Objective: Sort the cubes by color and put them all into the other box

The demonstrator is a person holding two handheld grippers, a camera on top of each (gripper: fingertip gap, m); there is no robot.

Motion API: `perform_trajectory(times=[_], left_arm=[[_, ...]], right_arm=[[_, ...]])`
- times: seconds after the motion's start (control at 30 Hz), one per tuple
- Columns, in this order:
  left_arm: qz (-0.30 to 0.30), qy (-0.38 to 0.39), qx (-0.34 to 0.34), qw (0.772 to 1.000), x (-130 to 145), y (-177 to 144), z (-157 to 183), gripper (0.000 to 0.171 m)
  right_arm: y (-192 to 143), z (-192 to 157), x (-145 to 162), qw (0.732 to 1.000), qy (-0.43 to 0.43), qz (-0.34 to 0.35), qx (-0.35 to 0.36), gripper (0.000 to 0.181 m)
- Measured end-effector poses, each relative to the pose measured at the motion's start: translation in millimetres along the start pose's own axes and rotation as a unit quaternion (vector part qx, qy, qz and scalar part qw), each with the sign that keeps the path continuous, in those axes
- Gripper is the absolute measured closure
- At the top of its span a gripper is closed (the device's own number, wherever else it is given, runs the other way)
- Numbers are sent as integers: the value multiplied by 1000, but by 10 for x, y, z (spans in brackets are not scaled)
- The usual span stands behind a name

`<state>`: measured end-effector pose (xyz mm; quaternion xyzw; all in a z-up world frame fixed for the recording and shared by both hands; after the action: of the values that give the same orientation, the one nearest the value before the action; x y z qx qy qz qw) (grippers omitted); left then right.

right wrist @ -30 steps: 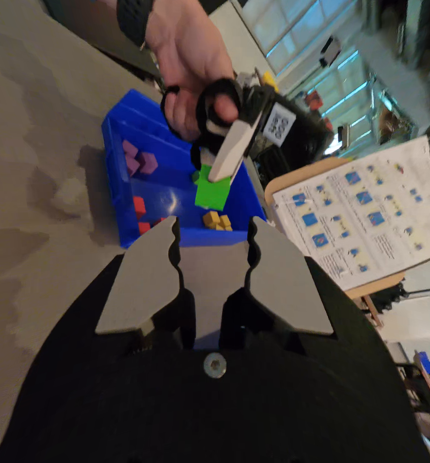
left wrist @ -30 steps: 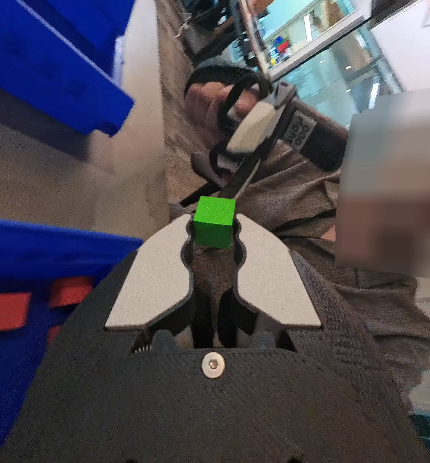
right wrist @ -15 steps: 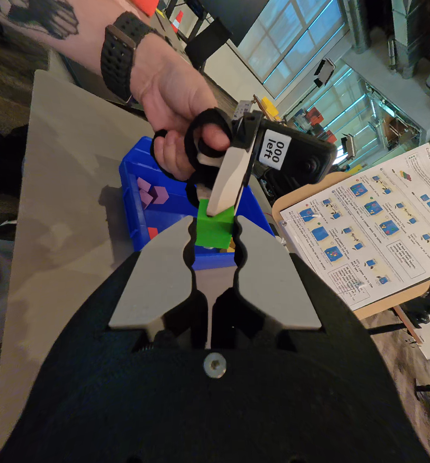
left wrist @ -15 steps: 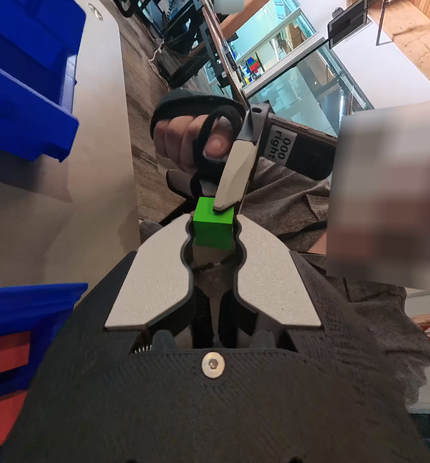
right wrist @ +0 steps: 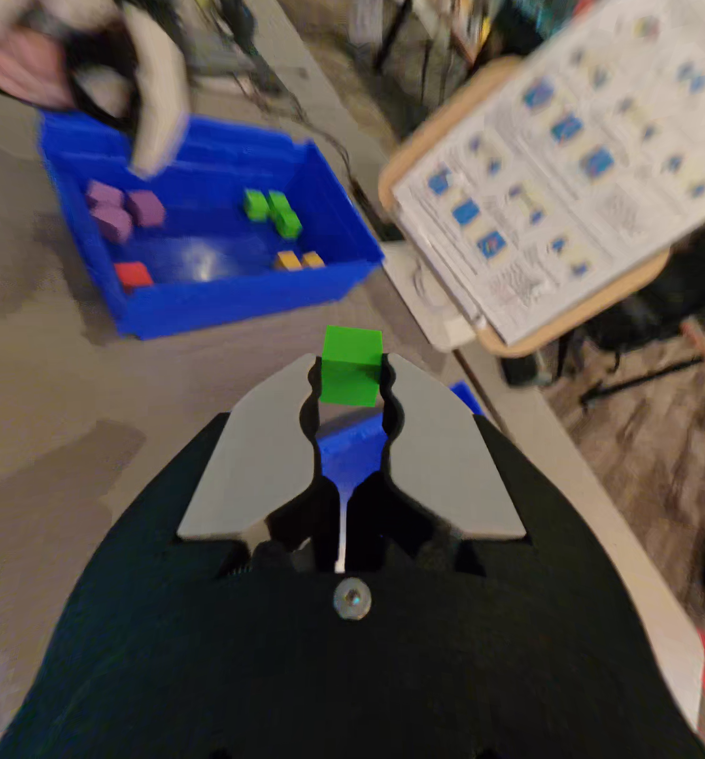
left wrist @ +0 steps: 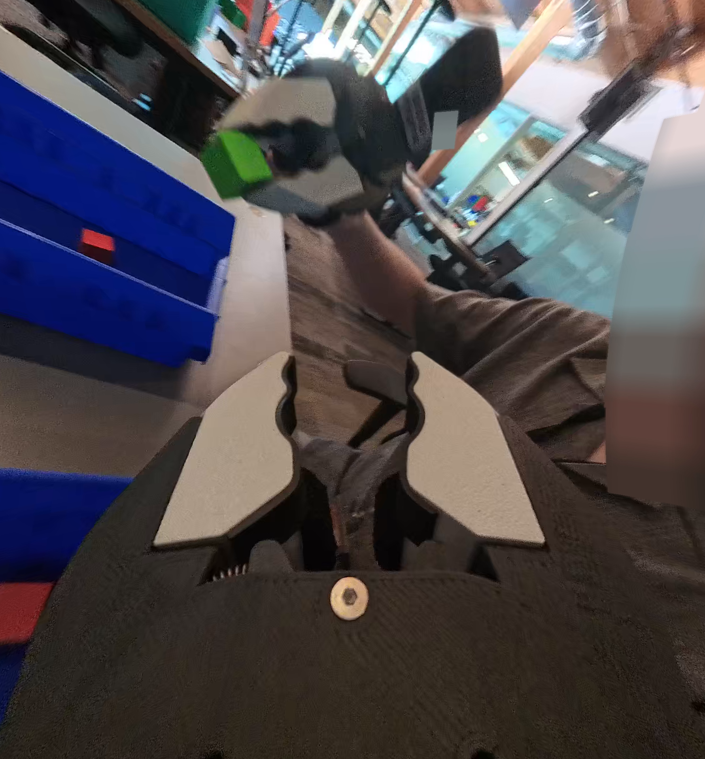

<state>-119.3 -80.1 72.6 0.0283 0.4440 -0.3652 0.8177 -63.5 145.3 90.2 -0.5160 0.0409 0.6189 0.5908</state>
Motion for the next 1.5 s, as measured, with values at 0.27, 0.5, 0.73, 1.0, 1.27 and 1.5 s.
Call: perform_trajectory(times=[0.27,0.5,0.73,1.0,1.27,1.5], left_arm=[[-12,118,-282,952,174,-73,337,129],[-44,156,-528,833,299,-299,312,143],[-48,158,-612,773,378,-591,199,130],[-67,136,-632,760,431,-670,5,121],[-158,123,-610,767,370,-714,-698,117],[-358,104,-528,763,335,-713,-1672,120]], right_arm=[[739,863,983,919,130,-371,-43,154],[1256,979,1542,824,156,-540,-70,154],[1505,1003,1860,799,193,-562,-95,153],[1558,989,1951,793,184,-574,-85,125],[857,929,1262,896,182,-406,-1,133],[199,405,862,952,154,-258,62,142]])
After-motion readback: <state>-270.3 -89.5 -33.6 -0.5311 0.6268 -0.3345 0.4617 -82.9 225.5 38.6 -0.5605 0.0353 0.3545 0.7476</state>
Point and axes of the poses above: each gripper's, where its closed fingertips meet, y out along the fingers, x out of its underside, z = x × y across the jaws, the point moved 7 cm from there along -y, back along the fingers, and after that the axes turned 10 degrees about -z, right-handed, at the moved point
